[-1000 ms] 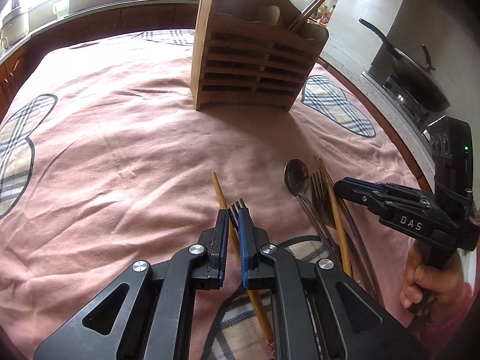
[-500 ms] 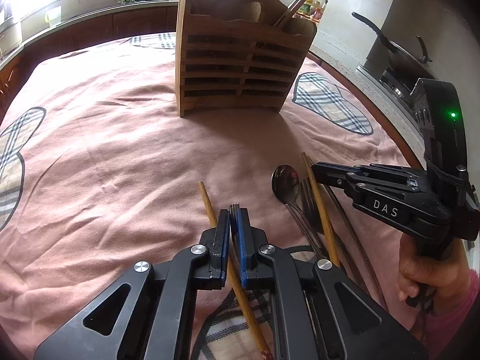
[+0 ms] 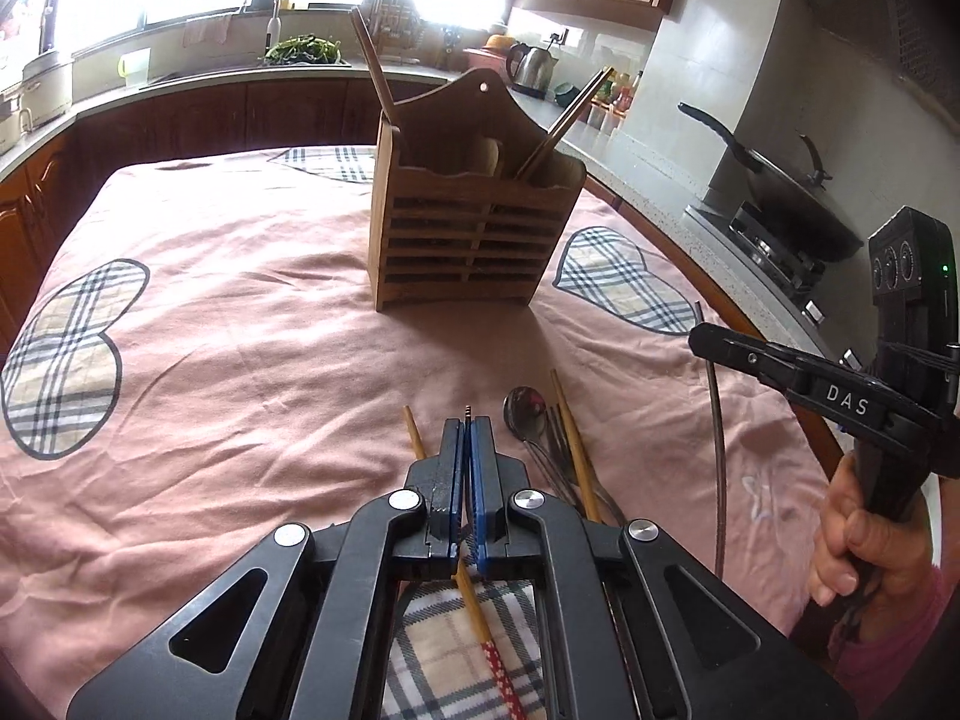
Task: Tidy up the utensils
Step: 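Lift both held chopsticks and carry them over the wooden holder, then lower both chopsticks into the holder and open both tools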
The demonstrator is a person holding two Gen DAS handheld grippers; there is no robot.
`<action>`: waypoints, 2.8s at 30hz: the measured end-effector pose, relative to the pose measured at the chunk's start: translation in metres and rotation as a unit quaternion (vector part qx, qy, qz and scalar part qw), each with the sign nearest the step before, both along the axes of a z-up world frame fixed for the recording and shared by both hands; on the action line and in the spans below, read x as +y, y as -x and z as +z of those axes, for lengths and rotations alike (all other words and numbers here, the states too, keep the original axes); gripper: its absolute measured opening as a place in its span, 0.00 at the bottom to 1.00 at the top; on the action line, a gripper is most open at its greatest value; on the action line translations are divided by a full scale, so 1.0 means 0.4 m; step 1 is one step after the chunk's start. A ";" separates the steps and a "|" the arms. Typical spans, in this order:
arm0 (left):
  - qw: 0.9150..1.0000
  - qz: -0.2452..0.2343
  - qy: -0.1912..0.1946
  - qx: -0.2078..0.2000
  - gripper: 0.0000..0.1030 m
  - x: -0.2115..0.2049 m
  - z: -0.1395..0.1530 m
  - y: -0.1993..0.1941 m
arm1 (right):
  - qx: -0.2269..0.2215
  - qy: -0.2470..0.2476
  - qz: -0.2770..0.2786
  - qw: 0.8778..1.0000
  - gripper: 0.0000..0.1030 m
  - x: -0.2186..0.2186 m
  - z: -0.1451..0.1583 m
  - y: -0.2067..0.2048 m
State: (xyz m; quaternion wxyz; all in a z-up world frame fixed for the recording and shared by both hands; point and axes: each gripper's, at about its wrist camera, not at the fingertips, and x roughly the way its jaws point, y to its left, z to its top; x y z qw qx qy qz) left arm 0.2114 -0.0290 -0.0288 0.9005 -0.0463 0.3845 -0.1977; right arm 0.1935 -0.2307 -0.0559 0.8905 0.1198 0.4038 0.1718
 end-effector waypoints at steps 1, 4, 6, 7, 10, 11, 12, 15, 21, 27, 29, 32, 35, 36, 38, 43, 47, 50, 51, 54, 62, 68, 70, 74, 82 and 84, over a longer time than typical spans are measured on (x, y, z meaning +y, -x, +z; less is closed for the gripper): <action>1.000 0.001 0.001 -0.004 0.02 0.002 0.008 0.008 | -0.008 0.000 -0.002 1.000 0.04 -0.003 0.015 0.007; 1.000 0.006 0.004 -0.014 0.02 0.013 0.028 0.028 | -0.028 -0.002 -0.007 1.000 0.04 -0.008 0.055 0.023; 1.000 0.010 0.008 -0.022 0.02 0.021 0.042 0.041 | -0.038 -0.004 -0.010 0.999 0.04 -0.013 0.075 0.032; 1.000 0.012 0.010 -0.026 0.02 0.026 0.050 0.050 | -0.043 -0.005 -0.012 0.999 0.04 -0.015 0.084 0.038; 0.999 0.021 0.016 -0.040 0.02 0.040 0.072 0.071 | -0.058 -0.008 -0.015 0.998 0.04 -0.022 0.111 0.055; 0.999 0.024 0.019 -0.045 0.02 0.045 0.079 0.078 | -0.063 -0.008 -0.016 0.998 0.04 -0.024 0.120 0.063; 0.998 0.027 0.021 -0.050 0.02 0.051 0.087 0.085 | -0.067 -0.008 -0.017 0.998 0.04 -0.025 0.129 0.069; 0.997 0.041 0.031 -0.066 0.02 0.071 0.108 0.104 | -0.083 -0.010 -0.021 0.996 0.04 -0.029 0.153 0.082; 0.991 0.078 0.056 -0.095 0.02 0.107 0.143 0.115 | -0.109 -0.019 -0.033 0.993 0.04 -0.042 0.190 0.099; 0.985 0.102 0.077 -0.119 0.02 0.132 0.176 0.107 | -0.126 -0.025 -0.042 0.991 0.04 -0.049 0.215 0.100; 0.983 0.107 0.078 -0.126 0.02 0.134 0.187 0.101 | -0.131 -0.026 -0.043 0.990 0.04 -0.051 0.223 0.098; 0.982 0.110 0.082 -0.132 0.02 0.134 0.200 0.091 | -0.137 -0.028 -0.044 0.989 0.04 -0.053 0.233 0.090; 0.981 0.114 0.082 -0.138 0.02 0.128 0.212 0.077 | -0.142 -0.029 -0.045 0.988 0.04 -0.054 0.242 0.078; 0.980 0.115 0.082 -0.139 0.02 0.127 0.215 0.071 | -0.143 -0.029 -0.045 0.988 0.04 -0.054 0.245 0.074; 0.979 0.117 0.083 -0.142 0.02 0.126 0.223 0.059 | -0.147 -0.031 -0.046 0.988 0.04 -0.057 0.250 0.064; 0.977 0.126 0.084 -0.151 0.02 0.125 0.243 0.021 | -0.159 -0.032 -0.047 0.986 0.04 -0.057 0.273 0.035; 0.974 0.136 0.082 -0.163 0.02 0.124 0.266 -0.016 | -0.173 -0.035 -0.051 0.983 0.04 -0.060 0.298 0.010; 0.971 0.142 0.075 -0.178 0.02 0.117 0.290 -0.048 | -0.183 -0.039 -0.056 0.981 0.04 -0.065 0.317 -0.015; 0.970 0.146 0.073 -0.182 0.02 0.116 0.298 -0.060 | -0.188 -0.040 -0.058 0.980 0.04 -0.067 0.324 -0.024; 0.966 0.155 0.068 -0.196 0.02 0.112 0.320 -0.100 | -0.198 -0.043 -0.064 0.977 0.04 -0.074 0.340 -0.055; 0.955 0.188 0.061 -0.221 0.02 0.113 0.357 -0.227 | -0.224 -0.045 -0.077 0.971 0.04 -0.078 0.380 -0.143; 0.945 0.213 0.041 -0.246 0.02 0.097 0.356 -0.299 | -0.244 -0.033 -0.082 0.966 0.04 -0.070 0.393 -0.218; 0.941 0.221 0.030 -0.255 0.02 0.089 0.348 -0.319 | -0.255 -0.030 -0.084 0.963 0.04 -0.065 0.390 -0.236; 0.934 0.231 0.009 -0.272 0.02 0.067 0.312 -0.344 | -0.265 -0.017 -0.085 0.960 0.04 -0.046 0.371 -0.274; 0.936 0.221 -0.026 -0.274 0.02 0.010 0.211 -0.376 | -0.229 -0.009 -0.077 0.970 0.04 -0.021 0.250 -0.332; 0.938 0.217 -0.030 -0.268 0.02 0.001 0.191 -0.383 | -0.219 -0.010 -0.077 0.973 0.04 -0.019 0.219 -0.338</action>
